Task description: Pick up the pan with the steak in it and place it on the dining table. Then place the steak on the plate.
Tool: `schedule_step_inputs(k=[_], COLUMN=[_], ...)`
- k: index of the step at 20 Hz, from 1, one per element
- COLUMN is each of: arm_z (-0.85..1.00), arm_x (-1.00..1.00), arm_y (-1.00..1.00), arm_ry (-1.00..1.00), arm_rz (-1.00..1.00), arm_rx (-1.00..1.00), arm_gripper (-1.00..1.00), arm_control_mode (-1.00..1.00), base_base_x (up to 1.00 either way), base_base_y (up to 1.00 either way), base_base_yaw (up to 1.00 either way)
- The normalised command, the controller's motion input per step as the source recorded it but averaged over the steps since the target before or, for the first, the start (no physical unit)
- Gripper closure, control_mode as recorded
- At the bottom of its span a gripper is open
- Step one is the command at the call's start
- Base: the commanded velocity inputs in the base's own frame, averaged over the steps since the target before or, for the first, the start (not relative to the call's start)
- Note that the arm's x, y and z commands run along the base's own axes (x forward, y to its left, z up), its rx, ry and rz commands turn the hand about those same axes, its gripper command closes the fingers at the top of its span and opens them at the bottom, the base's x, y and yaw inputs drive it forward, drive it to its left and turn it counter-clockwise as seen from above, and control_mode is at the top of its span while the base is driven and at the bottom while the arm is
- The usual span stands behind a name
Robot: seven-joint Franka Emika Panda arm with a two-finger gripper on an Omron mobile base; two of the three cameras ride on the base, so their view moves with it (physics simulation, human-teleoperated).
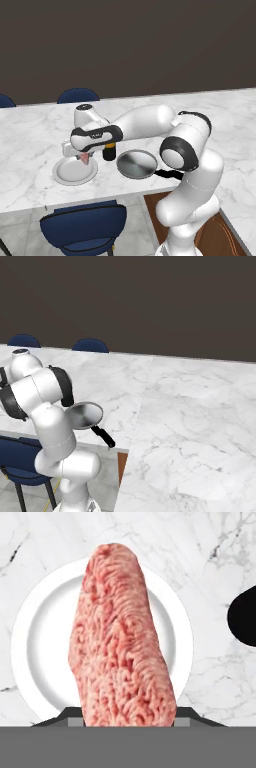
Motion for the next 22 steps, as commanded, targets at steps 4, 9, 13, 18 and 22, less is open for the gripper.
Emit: schedule_step_inputs(k=[4,9,13,18,22], arm_z=[-0.21,-0.27,-0.29,-0.26,-0.17], arm_x=[0.02,0.00,0.08,0.08,0.04], arm_y=[0.22,0.18,0.18,0.20,0.19], arm_ry=[0.02,0.01,0.01,0.01,0.01], arm_rz=[-0.02,-0.03,-0.03,-0.03,-0.01], arm_rx=[0.03,0.06,0.01,0.00,-0.01], arm_gripper=[1.00,1.00,1.00,1.00,1.00], arm_control_mode=[-1.00,-1.00,-1.00,-1.00,-1.00], base_base_x=[0.00,0.00,0.00,0.00,0.00], base_base_y=[0.00,0.00,0.00,0.00,0.00], base_base_yaw=[0.00,0.00,0.00,0.00,0.00])
